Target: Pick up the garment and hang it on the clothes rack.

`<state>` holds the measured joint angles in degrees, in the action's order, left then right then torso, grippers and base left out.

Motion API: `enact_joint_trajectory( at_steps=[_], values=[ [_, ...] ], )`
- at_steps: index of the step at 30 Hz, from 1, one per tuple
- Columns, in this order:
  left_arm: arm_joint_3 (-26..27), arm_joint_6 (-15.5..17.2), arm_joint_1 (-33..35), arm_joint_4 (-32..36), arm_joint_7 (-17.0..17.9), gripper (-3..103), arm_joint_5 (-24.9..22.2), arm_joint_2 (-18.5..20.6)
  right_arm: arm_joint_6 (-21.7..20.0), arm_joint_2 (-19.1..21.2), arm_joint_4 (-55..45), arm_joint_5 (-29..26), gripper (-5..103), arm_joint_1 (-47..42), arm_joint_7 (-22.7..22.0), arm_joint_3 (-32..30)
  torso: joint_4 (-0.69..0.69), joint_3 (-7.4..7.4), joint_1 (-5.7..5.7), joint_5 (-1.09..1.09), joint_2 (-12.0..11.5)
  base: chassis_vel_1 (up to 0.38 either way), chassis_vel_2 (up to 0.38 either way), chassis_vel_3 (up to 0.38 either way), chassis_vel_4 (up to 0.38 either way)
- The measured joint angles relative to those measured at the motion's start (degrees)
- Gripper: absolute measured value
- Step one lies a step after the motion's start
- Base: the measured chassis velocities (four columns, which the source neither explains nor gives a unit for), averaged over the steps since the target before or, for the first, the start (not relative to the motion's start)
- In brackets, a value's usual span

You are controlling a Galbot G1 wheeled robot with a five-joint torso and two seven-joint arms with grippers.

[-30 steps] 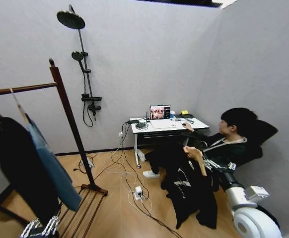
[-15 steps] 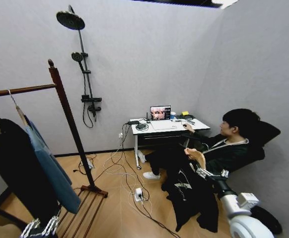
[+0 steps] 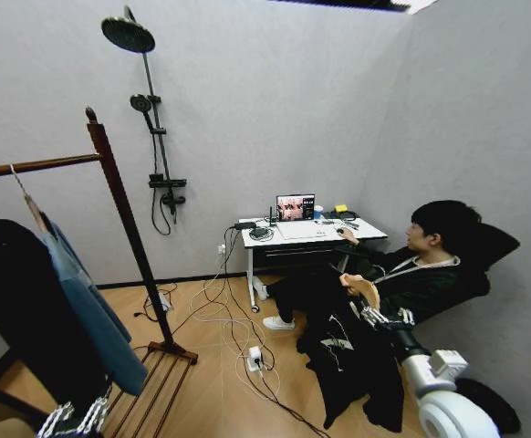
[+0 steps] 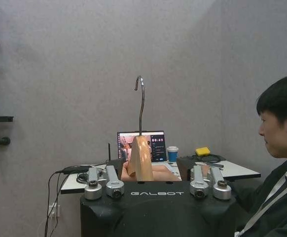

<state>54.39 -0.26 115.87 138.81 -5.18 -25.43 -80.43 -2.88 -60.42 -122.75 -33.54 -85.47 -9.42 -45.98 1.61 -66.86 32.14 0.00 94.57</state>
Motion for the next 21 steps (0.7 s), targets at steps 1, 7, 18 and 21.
enact_joint_trajectory(
  at_steps=[1, 7, 18, 21],
  values=[
    [0.00, 0.00, 0.00, 0.00, 0.00, 46, 0.00, 0.00, 0.00, 0.26, 0.06, -0.06, 60, 0.13, 0.01, -0.04, 0.00, 0.00, 0.00, 0.00, 0.00, 0.000, 0.000, 0.000, 0.000],
    [0.00, 0.00, 0.00, 0.00, 0.00, 46, 0.00, 0.00, 0.00, 0.74, 0.09, -0.25, 44, 0.46, 0.01, -0.07, 0.00, 0.00, 0.00, 0.00, 0.00, 0.000, 0.000, 0.000, 0.000],
    [0.00, 0.00, 0.00, 0.00, 0.00, 46, 0.00, 0.00, -0.46, 0.97, -0.39, -1.33, 9, 0.47, -0.26, -0.23, 0.00, 0.00, -0.01, 0.00, 0.00, 0.000, 0.000, 0.000, 0.000],
    [0.00, 0.00, 0.00, 0.00, 0.00, 46, 0.00, 0.00, -0.63, 1.16, -0.79, -1.58, 9, 0.41, -0.40, -0.40, 0.00, 0.00, -0.01, 0.00, 0.00, 0.000, 0.000, 0.000, 0.000]
  ],
)
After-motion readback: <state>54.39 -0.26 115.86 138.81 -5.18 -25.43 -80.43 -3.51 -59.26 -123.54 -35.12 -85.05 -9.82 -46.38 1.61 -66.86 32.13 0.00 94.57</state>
